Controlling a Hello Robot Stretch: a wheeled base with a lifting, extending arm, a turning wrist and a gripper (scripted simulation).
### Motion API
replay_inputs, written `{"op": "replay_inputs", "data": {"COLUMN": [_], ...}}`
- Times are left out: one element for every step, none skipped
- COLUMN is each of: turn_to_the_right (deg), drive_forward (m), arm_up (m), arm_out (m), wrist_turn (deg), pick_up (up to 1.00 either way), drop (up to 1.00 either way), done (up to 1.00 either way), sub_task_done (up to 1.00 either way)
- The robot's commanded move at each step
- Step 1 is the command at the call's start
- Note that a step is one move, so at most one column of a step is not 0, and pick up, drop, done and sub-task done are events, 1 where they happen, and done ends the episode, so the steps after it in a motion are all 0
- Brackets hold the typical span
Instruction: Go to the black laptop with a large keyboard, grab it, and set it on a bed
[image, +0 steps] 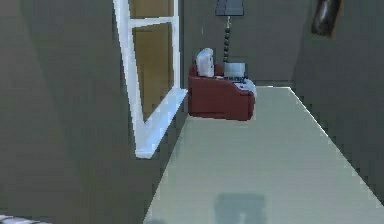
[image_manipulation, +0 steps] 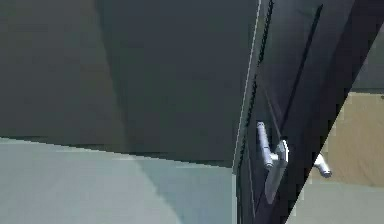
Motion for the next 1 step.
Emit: {"op": "replay_inputs", "data": {"turn_to_the_right": [15.0], "drive_forward": [0.00], "arm_up": [0.00], "arm_out": [0.00], "wrist_turn": [0.0], "pick_up": [0.00], "drop": [0.00], "done": [0.00], "sub_task_done": [0.00]}}
